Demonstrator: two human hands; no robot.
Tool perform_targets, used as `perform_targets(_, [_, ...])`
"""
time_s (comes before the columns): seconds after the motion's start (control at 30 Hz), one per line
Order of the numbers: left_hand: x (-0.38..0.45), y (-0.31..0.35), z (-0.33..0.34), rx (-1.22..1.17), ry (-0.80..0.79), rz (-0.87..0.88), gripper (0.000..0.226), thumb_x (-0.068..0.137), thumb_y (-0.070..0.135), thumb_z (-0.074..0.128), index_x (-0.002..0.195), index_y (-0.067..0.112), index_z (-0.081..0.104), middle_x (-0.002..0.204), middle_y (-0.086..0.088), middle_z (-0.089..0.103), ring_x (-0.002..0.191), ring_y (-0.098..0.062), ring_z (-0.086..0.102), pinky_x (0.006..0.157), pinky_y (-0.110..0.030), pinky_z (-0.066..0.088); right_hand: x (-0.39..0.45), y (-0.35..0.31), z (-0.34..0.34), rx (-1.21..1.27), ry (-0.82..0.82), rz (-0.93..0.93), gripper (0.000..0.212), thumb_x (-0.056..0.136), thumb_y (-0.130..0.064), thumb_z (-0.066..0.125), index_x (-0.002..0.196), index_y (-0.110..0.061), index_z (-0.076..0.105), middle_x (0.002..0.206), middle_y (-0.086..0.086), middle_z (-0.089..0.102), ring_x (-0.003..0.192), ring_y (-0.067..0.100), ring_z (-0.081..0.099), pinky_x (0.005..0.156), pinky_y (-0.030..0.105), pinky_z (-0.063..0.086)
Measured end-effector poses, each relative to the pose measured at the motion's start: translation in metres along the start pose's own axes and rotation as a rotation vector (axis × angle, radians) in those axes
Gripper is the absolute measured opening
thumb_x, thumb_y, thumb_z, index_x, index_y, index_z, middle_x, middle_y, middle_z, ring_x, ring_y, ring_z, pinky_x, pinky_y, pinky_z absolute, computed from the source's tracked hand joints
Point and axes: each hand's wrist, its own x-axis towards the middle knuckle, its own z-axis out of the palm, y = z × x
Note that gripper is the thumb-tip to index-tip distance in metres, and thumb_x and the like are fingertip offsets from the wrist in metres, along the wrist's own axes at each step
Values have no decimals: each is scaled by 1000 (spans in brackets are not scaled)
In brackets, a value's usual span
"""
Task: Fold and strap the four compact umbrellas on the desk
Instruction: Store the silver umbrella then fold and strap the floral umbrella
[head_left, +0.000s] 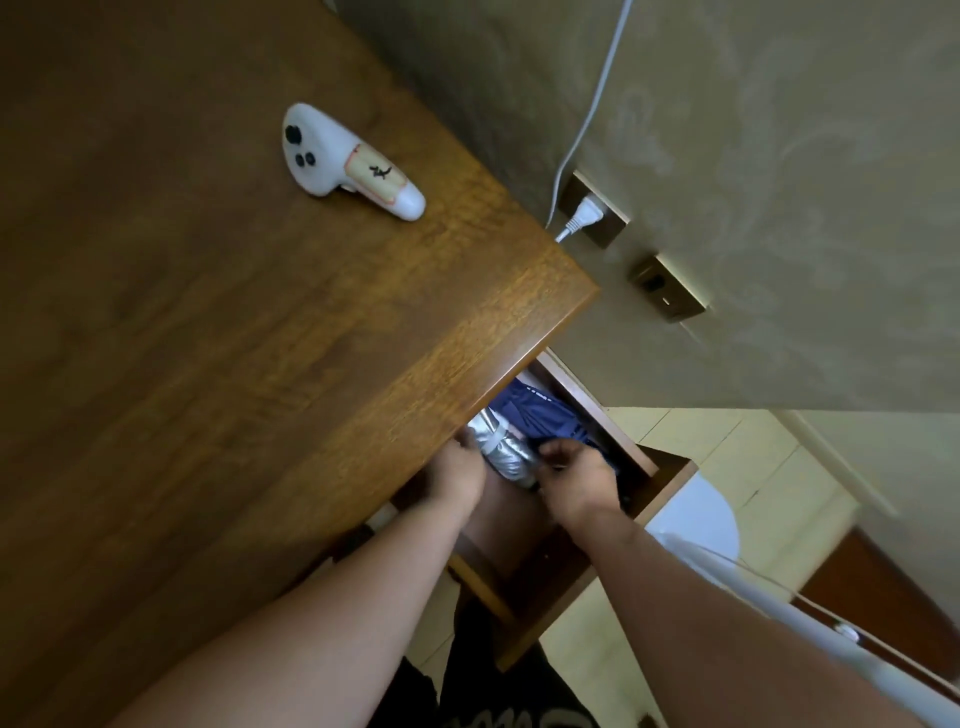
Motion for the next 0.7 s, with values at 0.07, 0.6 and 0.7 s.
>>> perform_targets(0.07, [-16, -7, -4, 12, -10, 101, 39, 107, 23, 54, 144, 9, 51, 136, -13, 63, 128, -32, 60, 104, -34, 47, -11, -10, -15, 3, 5, -56, 3, 97, -25, 70, 98, -28, 69, 102, -3, 75, 93, 18, 70, 89, 31, 57])
perform_targets(0.6, [-190, -51, -346, -187, 450, 539, 22, 97, 13, 66, 111, 28, 74, 112, 12, 60, 97, 0, 60, 87, -18, 51, -203, -224, -1, -407, -13, -769, 18, 94, -26, 71, 112, -26, 71, 109, -3, 71, 93, 14, 66, 81, 29, 47])
perform_targets(0.7, [-198, -118, -431, -196, 566, 440, 22, 100, 19, 65, 110, 38, 70, 118, 16, 57, 105, -1, 58, 85, -19, 47, -247, -275, 68, -469, -79, -899, 32, 96, -25, 69, 127, -24, 67, 122, -3, 65, 100, 14, 64, 85, 29, 48])
